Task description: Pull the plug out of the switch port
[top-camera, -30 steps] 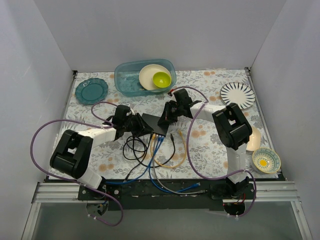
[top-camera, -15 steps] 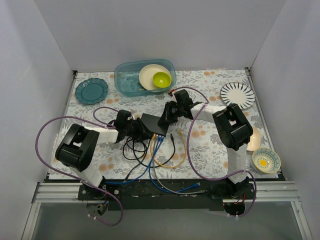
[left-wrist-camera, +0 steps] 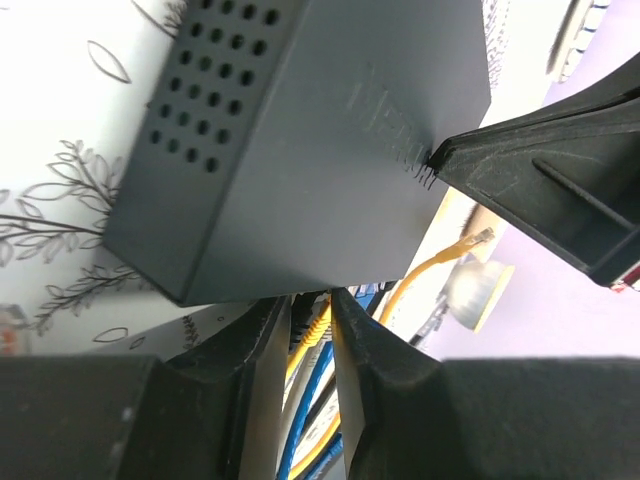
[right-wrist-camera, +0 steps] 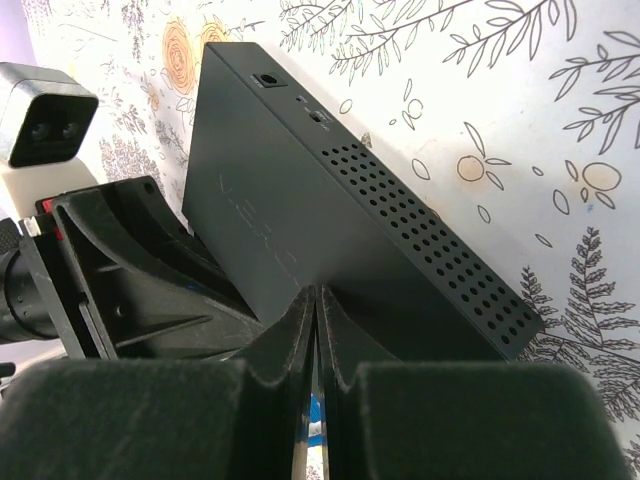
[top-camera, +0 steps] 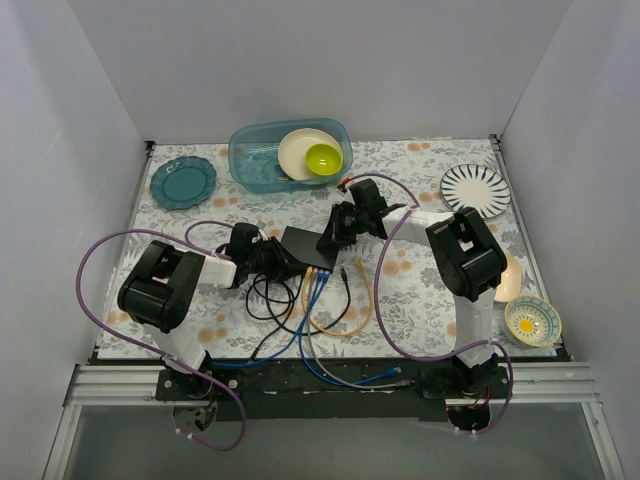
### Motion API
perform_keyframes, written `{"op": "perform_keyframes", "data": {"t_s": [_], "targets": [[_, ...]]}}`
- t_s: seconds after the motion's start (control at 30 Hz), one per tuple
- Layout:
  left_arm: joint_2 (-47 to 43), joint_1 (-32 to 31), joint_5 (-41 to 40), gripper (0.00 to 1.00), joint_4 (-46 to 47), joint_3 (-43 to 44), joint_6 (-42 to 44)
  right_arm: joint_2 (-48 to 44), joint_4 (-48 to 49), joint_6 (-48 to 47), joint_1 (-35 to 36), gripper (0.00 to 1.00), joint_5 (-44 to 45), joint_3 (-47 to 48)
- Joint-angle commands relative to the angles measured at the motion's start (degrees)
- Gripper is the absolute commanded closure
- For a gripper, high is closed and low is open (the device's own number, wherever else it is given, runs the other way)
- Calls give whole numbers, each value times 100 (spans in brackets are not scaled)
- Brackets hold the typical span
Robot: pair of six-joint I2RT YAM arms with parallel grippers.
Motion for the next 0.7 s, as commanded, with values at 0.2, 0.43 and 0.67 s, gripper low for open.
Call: {"op": "perform_keyframes", "data": {"t_s": [0.2, 0.43, 0.67], "targets": [[433, 265, -136, 81, 254, -328, -176, 269, -932, -288, -28, 89, 683, -403], [539, 265, -22, 100, 369, -328, -150, 269, -915, -288, -19, 89, 666, -455], [205, 265, 119, 100, 273, -599, -9, 278, -915, -279, -19, 89, 657, -403]]}}
